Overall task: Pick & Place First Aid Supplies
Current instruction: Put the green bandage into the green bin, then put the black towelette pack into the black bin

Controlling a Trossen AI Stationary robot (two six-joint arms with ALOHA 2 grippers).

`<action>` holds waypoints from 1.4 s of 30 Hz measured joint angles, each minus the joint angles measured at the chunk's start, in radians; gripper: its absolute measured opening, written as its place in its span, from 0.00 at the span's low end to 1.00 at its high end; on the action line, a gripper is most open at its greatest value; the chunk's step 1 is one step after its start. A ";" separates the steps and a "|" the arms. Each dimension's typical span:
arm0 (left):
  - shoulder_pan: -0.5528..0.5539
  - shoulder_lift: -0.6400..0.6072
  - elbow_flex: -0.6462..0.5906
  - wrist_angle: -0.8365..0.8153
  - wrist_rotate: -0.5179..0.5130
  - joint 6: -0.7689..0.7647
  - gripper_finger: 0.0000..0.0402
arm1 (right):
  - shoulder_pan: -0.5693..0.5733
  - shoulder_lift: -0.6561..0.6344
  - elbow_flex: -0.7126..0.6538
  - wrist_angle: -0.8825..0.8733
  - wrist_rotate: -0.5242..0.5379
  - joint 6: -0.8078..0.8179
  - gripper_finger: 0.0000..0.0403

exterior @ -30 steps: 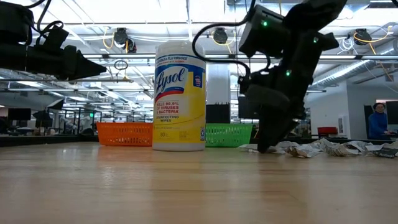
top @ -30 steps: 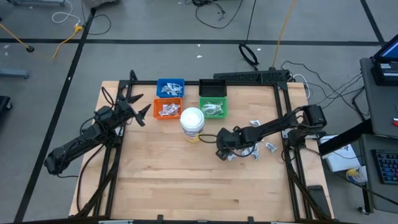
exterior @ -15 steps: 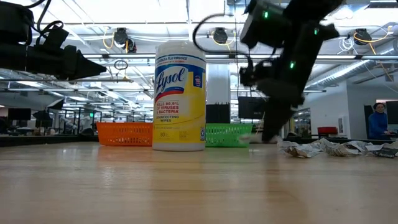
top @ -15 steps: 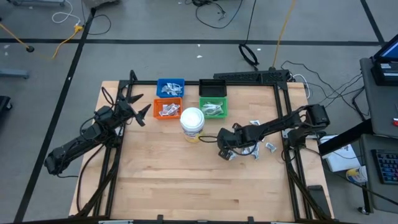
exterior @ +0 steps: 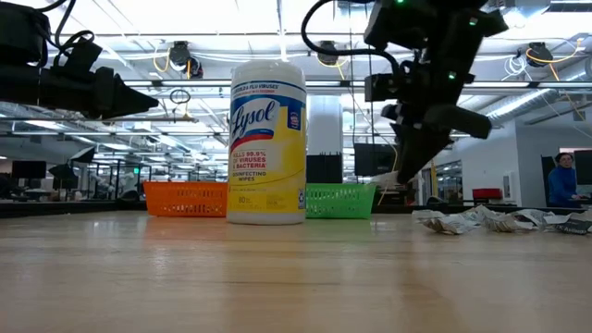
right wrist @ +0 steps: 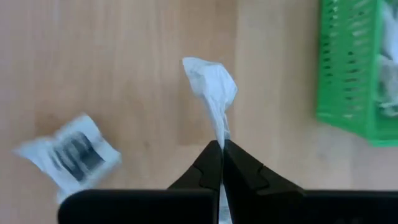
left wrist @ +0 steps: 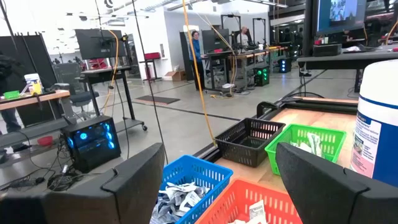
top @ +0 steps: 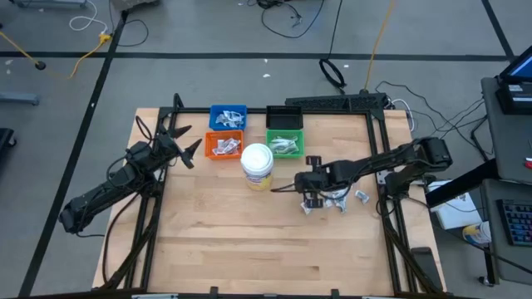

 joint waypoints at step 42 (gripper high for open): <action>0.000 0.000 0.000 0.000 0.000 0.000 0.77 | -0.453 0.209 0.224 0.302 -0.211 -0.503 0.21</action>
